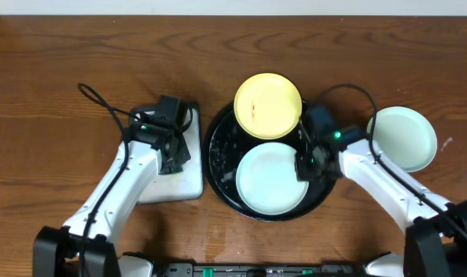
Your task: Clean dirty plates on tray and stack at the side
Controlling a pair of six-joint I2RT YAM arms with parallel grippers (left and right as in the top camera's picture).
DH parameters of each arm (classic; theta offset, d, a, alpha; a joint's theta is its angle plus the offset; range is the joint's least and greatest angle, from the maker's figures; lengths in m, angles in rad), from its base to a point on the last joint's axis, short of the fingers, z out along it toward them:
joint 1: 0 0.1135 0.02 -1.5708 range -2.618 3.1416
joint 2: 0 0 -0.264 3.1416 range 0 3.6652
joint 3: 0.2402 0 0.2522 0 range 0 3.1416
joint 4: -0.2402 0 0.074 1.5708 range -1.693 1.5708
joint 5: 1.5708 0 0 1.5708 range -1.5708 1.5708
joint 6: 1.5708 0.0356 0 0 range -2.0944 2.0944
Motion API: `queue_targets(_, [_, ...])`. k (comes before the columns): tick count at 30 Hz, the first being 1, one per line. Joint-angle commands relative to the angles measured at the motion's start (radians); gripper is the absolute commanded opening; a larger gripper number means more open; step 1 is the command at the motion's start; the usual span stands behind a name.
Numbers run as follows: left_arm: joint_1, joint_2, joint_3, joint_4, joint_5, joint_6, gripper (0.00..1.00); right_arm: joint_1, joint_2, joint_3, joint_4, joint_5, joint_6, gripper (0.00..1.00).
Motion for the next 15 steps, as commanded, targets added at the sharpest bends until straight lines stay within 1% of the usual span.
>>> queue_targets(1, [0.024, -0.024, 0.020, -0.007, 0.071, 0.016, 0.78, 0.014, -0.026, 0.100, -0.026, 0.031, -0.058, 0.01])
queue_targets(4, [0.031, -0.071, 0.066, -0.048, 0.095, 0.038, 0.80, 0.025, -0.026, 0.151, -0.027, 0.031, -0.058, 0.01])
queue_targets(8, [0.032, -0.184, 0.129, -0.126, 0.101, 0.046, 0.80, 0.040, -0.026, 0.204, -0.011, 0.029, -0.058, 0.01])
queue_targets(12, [0.032, -0.328, 0.140, -0.152, 0.105, 0.045, 0.80, 0.093, -0.026, 0.240, 0.053, 0.020, -0.023, 0.01])
queue_targets(15, [0.031, -0.438, 0.140, -0.168, 0.109, 0.045, 0.80, 0.163, -0.024, 0.241, 0.145, 0.033, -0.021, 0.01])
